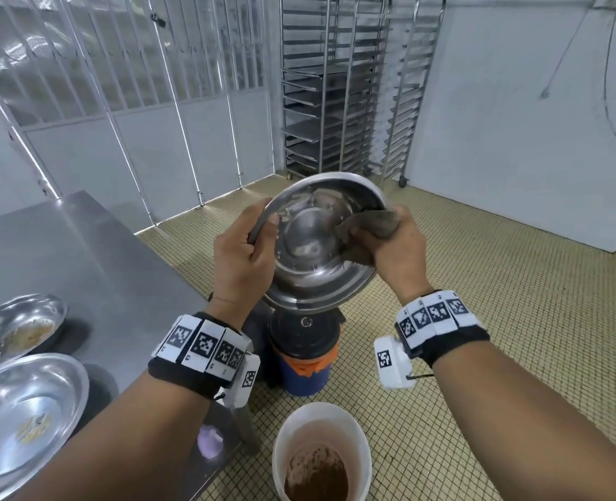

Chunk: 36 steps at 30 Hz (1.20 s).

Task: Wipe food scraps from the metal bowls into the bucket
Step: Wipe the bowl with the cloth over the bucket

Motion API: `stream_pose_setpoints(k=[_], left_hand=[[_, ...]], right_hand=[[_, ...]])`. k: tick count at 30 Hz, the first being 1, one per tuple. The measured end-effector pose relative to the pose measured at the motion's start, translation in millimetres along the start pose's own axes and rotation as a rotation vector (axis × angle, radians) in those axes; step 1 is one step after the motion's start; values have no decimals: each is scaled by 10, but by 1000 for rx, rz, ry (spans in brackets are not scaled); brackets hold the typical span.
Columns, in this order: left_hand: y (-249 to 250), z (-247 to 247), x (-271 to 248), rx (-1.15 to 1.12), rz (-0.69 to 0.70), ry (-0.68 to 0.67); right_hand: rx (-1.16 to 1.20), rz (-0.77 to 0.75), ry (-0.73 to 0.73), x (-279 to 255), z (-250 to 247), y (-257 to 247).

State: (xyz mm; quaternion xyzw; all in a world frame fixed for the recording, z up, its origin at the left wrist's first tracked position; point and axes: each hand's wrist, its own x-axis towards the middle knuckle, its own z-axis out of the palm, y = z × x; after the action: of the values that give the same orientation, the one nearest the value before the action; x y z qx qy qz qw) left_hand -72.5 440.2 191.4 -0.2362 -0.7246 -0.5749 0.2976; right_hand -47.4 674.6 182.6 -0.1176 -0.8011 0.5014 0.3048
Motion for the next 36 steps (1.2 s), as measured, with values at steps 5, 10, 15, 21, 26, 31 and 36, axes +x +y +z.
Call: stream_pose_setpoints(k=[5,10,15,21,26,31,36], left_hand=[[63,39,34,-46,-7,139],[6,53,-127,-21,-72,69],[-5,75,-225,-5,-222,-35],[89,37,-121,-95,-276,102],[-18,17,-223,-30,-282,-4],[-5,52,-287,-91,-338,-89],[30,61,-327,-222,-353,91]], right_hand=[[78,75,-80,-347,222,236],[67,104,-33,-262,150,189],[-171,-78,-8,38,-17,-28],[-109,67,-33,-260,136,190],[-87,100,-89,-328,139,245],[-112,-66,-93,-26,11,-61],[77,57,-30,-155,99,118]])
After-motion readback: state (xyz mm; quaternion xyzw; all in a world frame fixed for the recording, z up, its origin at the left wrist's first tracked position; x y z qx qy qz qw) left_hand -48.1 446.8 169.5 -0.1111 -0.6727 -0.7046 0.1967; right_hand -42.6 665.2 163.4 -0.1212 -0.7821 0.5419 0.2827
